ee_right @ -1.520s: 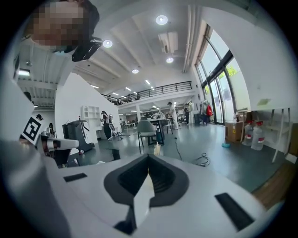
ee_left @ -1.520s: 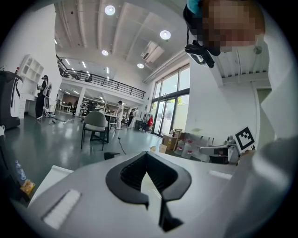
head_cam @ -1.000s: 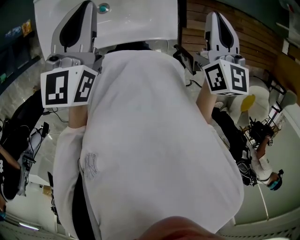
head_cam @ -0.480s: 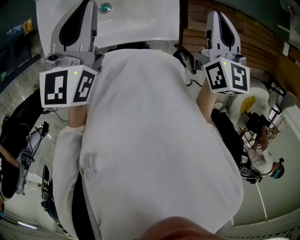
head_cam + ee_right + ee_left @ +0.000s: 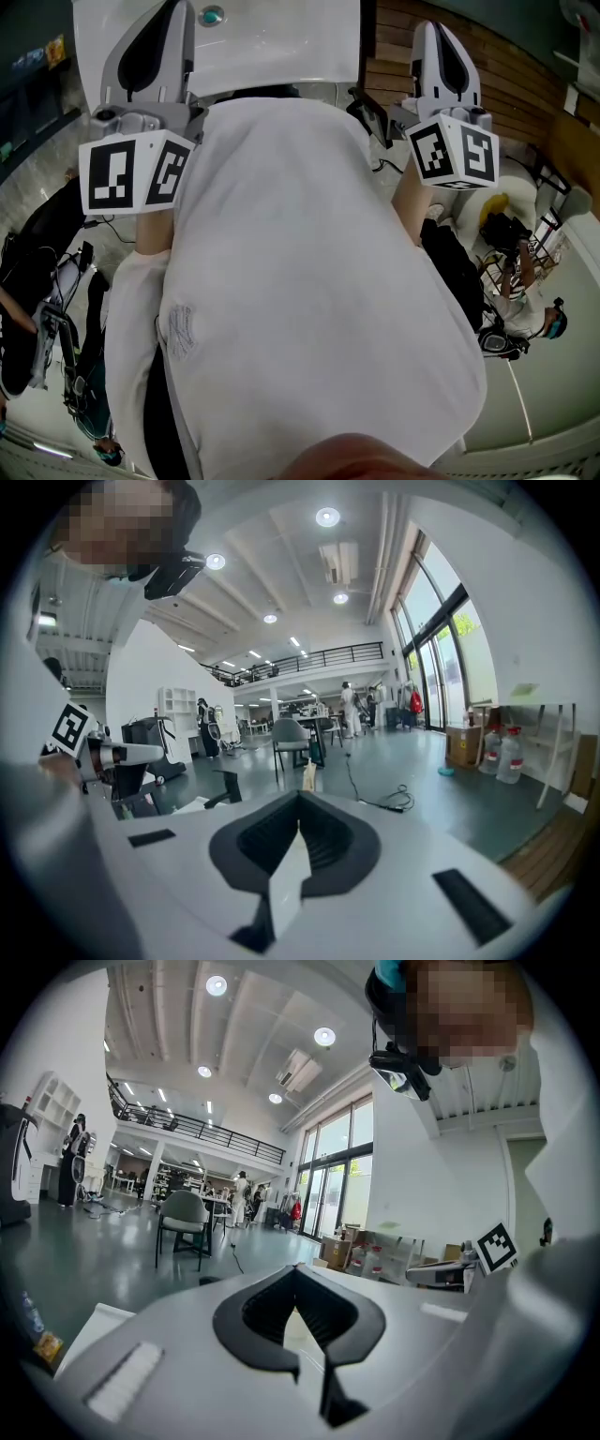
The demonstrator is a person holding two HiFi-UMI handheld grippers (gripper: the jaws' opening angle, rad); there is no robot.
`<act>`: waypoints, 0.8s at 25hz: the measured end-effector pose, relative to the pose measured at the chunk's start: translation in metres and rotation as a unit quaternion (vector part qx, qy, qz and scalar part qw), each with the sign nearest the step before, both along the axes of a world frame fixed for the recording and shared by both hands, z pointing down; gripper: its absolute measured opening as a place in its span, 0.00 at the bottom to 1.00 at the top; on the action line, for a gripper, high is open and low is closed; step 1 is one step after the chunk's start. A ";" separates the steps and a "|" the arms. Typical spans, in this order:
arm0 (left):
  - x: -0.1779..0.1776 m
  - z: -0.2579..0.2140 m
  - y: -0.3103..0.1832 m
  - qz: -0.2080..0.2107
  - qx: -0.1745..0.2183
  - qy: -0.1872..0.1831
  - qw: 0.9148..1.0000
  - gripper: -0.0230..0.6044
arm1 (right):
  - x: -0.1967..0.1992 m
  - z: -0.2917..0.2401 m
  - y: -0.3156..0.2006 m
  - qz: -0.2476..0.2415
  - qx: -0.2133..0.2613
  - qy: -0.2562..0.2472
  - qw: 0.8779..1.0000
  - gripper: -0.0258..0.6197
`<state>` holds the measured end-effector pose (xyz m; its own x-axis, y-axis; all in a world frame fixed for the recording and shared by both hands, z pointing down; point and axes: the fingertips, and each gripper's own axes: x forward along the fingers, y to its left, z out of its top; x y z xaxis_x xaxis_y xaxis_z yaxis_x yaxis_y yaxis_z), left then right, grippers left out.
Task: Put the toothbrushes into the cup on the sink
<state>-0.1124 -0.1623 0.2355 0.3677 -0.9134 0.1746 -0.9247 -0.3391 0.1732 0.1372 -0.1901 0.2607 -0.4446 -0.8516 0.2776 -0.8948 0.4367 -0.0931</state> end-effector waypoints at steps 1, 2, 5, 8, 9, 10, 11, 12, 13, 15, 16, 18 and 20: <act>0.001 0.000 0.000 0.000 0.000 0.000 1.000 0.03 | 0.001 0.001 0.000 0.001 0.000 0.000 1.000 0.06; 0.001 0.001 0.000 0.001 0.000 0.000 1.000 0.03 | 0.001 0.001 0.000 0.001 0.001 0.000 1.000 0.06; 0.002 0.001 0.000 0.001 0.001 0.000 1.000 0.03 | 0.002 0.003 0.000 0.001 0.001 0.000 1.000 0.06; 0.002 0.002 0.000 0.001 0.001 0.001 1.000 0.03 | 0.001 0.004 -0.001 0.000 0.001 0.000 1.000 0.06; 0.002 0.003 0.000 0.001 0.002 0.001 1.000 0.03 | 0.001 0.004 -0.001 0.000 0.001 0.001 1.000 0.06; 0.001 0.003 -0.001 0.001 0.002 0.001 1.000 0.03 | 0.000 0.005 -0.001 -0.001 0.001 0.002 1.000 0.06; 0.000 0.004 -0.002 0.001 0.002 0.001 1.000 0.03 | -0.001 0.006 -0.002 -0.002 0.000 0.004 1.000 0.06; -0.001 0.004 -0.002 0.001 0.002 0.001 1.000 0.03 | -0.002 0.006 -0.003 -0.002 0.001 0.006 1.000 0.06; -0.002 0.004 -0.003 0.001 0.002 0.001 1.000 0.03 | -0.003 0.006 -0.003 -0.003 0.001 0.007 1.000 0.06; -0.001 0.003 -0.003 0.001 0.001 0.001 1.000 0.03 | -0.003 0.005 -0.003 -0.004 0.001 0.008 1.000 0.06; 0.000 0.002 -0.002 0.001 0.001 0.000 1.000 0.03 | -0.002 0.004 -0.003 -0.004 0.002 0.008 1.000 0.06; 0.002 0.001 -0.002 0.001 0.001 0.000 1.000 0.03 | 0.000 0.003 -0.003 -0.004 0.002 0.007 1.000 0.06; 0.002 0.001 -0.002 0.001 0.002 0.000 1.000 0.03 | 0.001 0.003 -0.003 -0.003 0.003 0.006 1.000 0.06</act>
<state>-0.1106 -0.1646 0.2368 0.3694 -0.9132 0.1720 -0.9241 -0.3416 0.1712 0.1379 -0.1931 0.2639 -0.4454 -0.8508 0.2788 -0.8936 0.4419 -0.0791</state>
